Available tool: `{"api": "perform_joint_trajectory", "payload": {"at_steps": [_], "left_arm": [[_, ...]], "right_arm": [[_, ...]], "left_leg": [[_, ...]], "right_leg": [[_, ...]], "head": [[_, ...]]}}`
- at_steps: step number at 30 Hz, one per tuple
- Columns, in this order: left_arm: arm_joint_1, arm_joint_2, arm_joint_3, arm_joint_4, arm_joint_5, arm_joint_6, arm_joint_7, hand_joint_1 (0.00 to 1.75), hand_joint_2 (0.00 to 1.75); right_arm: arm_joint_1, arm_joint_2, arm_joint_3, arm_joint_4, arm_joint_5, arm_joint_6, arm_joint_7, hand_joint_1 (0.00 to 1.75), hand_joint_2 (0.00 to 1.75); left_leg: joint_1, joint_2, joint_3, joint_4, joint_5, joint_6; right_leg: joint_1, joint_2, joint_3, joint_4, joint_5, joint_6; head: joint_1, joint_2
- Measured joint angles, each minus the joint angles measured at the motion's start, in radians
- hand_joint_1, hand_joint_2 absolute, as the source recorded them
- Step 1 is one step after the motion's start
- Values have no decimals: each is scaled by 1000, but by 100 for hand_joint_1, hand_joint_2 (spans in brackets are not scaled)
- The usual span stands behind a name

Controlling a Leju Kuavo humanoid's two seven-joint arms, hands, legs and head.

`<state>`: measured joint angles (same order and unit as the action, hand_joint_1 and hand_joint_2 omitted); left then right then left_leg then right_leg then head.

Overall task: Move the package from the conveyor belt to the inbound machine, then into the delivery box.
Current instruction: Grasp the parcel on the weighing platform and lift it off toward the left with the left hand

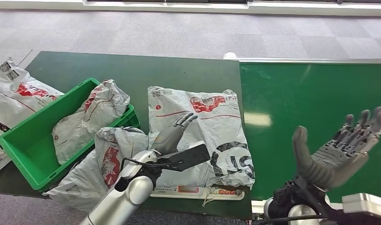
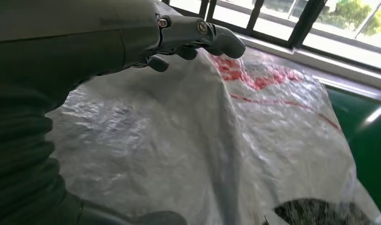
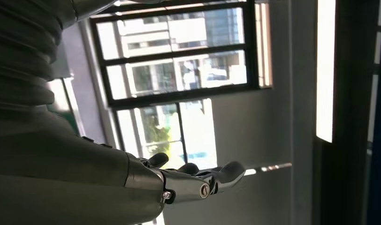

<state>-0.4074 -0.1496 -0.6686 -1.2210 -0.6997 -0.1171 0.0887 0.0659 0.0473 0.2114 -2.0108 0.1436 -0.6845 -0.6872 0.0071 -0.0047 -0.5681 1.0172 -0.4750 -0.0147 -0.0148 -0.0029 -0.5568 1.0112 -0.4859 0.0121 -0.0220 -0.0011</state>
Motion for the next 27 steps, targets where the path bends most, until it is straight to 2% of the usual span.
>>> {"api": "perform_joint_trajectory", "payload": {"at_steps": [1,5,11,20,25,27], "left_arm": [[-18,-15,-17,33,-20,-19,9,175,175],[-82,-81,-82,188,-105,-77,36,175,175],[-148,-151,-159,382,-204,-81,60,175,175],[-217,-190,-204,535,-306,-82,88,175,175],[-232,-194,-185,558,-246,-40,60,175,175],[-221,-189,-153,521,-201,5,39,175,175]], "right_arm": [[2,22,-10,-32,31,-6,-7,0,175],[8,88,-33,-126,72,-12,-11,0,175],[17,143,-41,-199,89,-13,-11,0,175],[19,177,-42,-247,127,-13,-11,0,175],[23,178,-45,-254,112,-12,-11,0,175],[28,178,-51,-260,104,-12,-11,0,175]], "left_leg": [[0,0,0,0,0,0],[0,1,0,0,0,0],[0,1,1,0,0,0],[0,1,4,0,0,0],[0,1,4,-1,0,0],[0,1,4,-1,1,-1]], "right_leg": [[0,0,0,0,0,0],[-1,1,0,0,0,0],[-1,1,1,0,0,1],[1,2,4,0,0,1],[1,2,5,0,1,0],[1,2,4,0,1,0]], "head": [[0,0],[0,0],[0,0],[0,0],[0,0],[0,0]]}}
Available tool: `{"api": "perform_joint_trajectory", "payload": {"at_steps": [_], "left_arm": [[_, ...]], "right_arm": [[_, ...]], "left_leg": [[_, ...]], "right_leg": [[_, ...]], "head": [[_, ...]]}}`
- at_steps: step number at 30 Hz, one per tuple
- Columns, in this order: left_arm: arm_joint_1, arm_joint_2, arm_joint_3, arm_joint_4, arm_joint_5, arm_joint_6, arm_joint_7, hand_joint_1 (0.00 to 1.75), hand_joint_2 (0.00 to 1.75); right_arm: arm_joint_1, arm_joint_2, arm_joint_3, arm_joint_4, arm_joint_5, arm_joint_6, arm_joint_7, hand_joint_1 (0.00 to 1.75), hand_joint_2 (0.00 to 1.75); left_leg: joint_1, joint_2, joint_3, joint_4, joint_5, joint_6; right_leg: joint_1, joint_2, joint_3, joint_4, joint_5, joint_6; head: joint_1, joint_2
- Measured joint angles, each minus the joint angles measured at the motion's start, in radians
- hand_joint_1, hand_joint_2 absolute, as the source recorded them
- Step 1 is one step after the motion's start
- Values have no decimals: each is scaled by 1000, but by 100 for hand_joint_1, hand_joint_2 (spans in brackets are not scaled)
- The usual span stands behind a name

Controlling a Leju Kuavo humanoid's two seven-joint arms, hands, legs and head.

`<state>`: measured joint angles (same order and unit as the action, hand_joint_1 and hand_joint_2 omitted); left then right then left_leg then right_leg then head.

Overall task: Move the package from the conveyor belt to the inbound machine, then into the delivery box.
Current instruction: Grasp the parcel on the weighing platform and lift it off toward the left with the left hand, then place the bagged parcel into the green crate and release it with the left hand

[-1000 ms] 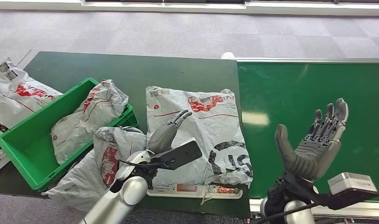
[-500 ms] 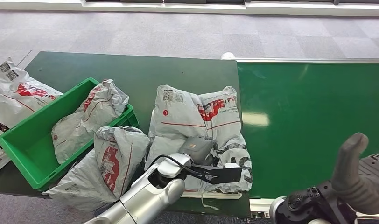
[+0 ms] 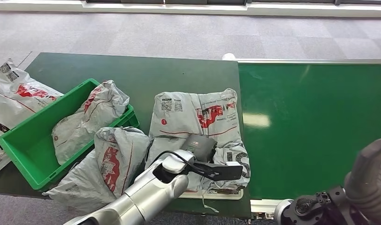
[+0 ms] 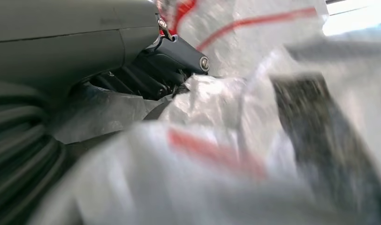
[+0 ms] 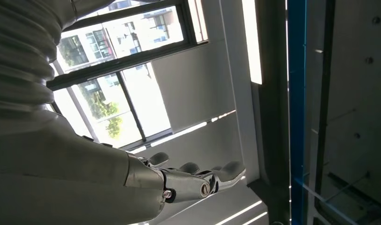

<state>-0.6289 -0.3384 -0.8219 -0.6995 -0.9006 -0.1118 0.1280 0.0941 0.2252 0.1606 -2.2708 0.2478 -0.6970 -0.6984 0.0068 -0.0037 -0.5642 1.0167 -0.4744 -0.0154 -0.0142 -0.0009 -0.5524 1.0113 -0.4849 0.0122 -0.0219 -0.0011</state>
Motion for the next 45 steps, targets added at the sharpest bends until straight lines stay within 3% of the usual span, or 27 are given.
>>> {"api": "perform_joint_trajectory", "payload": {"at_steps": [5,11,17,21,24,39,41,42,45], "left_arm": [[42,54,153,-296,67,210,-42,175,175],[90,149,376,-759,-74,559,-135,175,175],[151,209,556,-1011,-248,724,-195,175,175],[197,246,686,-1063,-268,713,-186,175,175],[218,264,737,-1079,-262,713,-192,175,175],[238,290,794,-1099,-268,705,-186,175,175],[238,290,801,-1097,-293,650,-140,175,175],[238,291,811,-1091,-305,577,-92,175,175],[246,315,882,-1014,-285,261,38,175,175]], "right_arm": [[28,-2,-24,-22,-25,0,0,0,175],[50,-3,-46,-27,-41,0,0,0,175],[73,-24,-50,-24,-62,0,0,0,175],[109,-52,-50,-21,-84,0,0,0,175],[121,-64,-50,-21,-88,0,0,0,175],[133,-80,-50,-21,-89,0,0,0,175],[137,-81,-50,-20,-87,0,0,0,175],[144,-84,-50,-19,-88,0,0,0,175],[189,-104,-50,-10,-104,0,0,0,175]], "left_leg": [[0,0,-3,0,1,-1],[0,4,-5,-1,1,-2],[2,3,-5,-2,1,-2],[2,3,-5,-2,2,-3],[2,2,-5,-2,2,-3],[2,2,-5,-2,2,-3],[2,2,-5,-2,2,-3],[2,2,-5,-2,2,-3],[1,3,-4,-2,2,-3]], "right_leg": [[0,0,-4,1,1,0],[2,3,-7,2,1,-2],[2,1,-6,2,0,-3],[2,1,-7,1,0,-3],[3,1,-6,1,0,-4],[3,1,-7,1,1,-4],[3,1,-7,1,1,-4],[3,0,-6,1,1,-4],[3,2,-5,1,1,-5]], "head": [[0,0],[0,0],[0,0],[0,0],[0,0],[0,0],[0,0],[0,0],[0,0]]}}
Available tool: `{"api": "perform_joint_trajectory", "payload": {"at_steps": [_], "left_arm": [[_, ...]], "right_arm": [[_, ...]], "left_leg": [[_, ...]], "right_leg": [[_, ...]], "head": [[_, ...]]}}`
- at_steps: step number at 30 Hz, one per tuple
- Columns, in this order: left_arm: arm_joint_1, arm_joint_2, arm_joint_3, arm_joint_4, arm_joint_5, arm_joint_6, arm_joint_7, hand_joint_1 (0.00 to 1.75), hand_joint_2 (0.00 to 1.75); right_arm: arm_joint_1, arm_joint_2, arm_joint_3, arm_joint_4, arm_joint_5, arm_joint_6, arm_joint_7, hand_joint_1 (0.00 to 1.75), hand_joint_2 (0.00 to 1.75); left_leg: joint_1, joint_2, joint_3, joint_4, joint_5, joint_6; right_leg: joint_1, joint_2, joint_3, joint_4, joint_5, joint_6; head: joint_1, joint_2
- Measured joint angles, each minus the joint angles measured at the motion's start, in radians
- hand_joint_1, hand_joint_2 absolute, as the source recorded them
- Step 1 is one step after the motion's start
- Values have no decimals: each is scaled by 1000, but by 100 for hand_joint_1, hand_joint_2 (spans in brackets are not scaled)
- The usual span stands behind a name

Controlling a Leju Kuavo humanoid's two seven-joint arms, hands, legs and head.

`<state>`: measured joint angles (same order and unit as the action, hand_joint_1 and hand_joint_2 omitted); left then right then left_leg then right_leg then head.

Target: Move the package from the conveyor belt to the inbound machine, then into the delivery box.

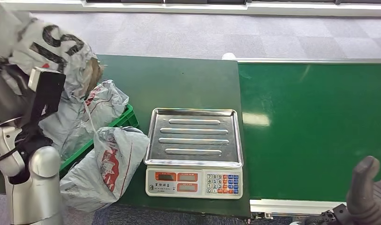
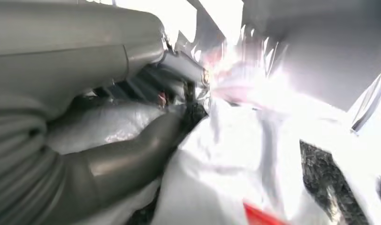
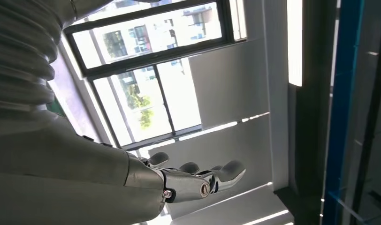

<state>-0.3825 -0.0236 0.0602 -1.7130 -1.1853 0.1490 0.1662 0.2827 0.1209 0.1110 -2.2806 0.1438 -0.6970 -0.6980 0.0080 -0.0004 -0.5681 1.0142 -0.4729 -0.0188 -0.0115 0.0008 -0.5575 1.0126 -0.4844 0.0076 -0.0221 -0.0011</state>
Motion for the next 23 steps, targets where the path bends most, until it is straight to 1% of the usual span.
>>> {"api": "perform_joint_trajectory", "payload": {"at_steps": [1,2,4,6,10,12,17,20,23], "left_arm": [[10,15,33,44,16,-76,3,131,175],[25,30,67,89,31,-124,-12,87,175],[64,55,123,166,61,-146,-56,0,175],[106,78,156,209,95,-120,-93,0,175],[171,117,179,236,208,-7,-157,0,175],[202,136,184,234,248,23,-159,0,175],[267,174,187,225,284,46,-148,0,175],[292,185,187,216,290,65,-136,0,175],[309,190,188,204,306,104,-139,0,175]], "right_arm": [[17,-10,0,4,-6,0,0,0,175],[32,-19,0,10,-11,0,0,0,175],[53,-36,0,22,-21,0,0,0,175],[65,-50,0,34,-31,0,0,0,175],[85,-73,0,50,-47,0,0,0,175],[99,-84,0,54,-57,0,0,0,175],[115,-104,0,66,-62,0,0,0,175],[117,-107,1,74,-60,0,0,0,175],[120,-107,4,79,-54,0,0,0,175]], "left_leg": [[0,2,0,0,0,0],[0,4,0,0,0,-1],[1,7,0,-1,1,-2],[1,7,-1,-1,1,-2],[1,5,-4,-1,1,-2],[1,4,-4,-1,0,-2],[1,4,-4,-1,0,-2],[1,4,-4,-1,1,-2],[1,4,-4,-1,1,-3]], "right_leg": [[0,2,-1,0,0,0],[1,4,-2,0,1,-1],[1,6,-5,0,2,-2],[2,6,-6,0,2,-3],[1,4,-6,0,1,-3],[1,4,-6,0,1,-3],[1,3,-7,0,0,-3],[2,3,-6,0,0,-3],[2,3,-6,0,0,-3]], "head": [[0,0],[0,0],[0,0],[0,0],[0,0],[0,0],[0,0],[0,0],[0,0]]}}
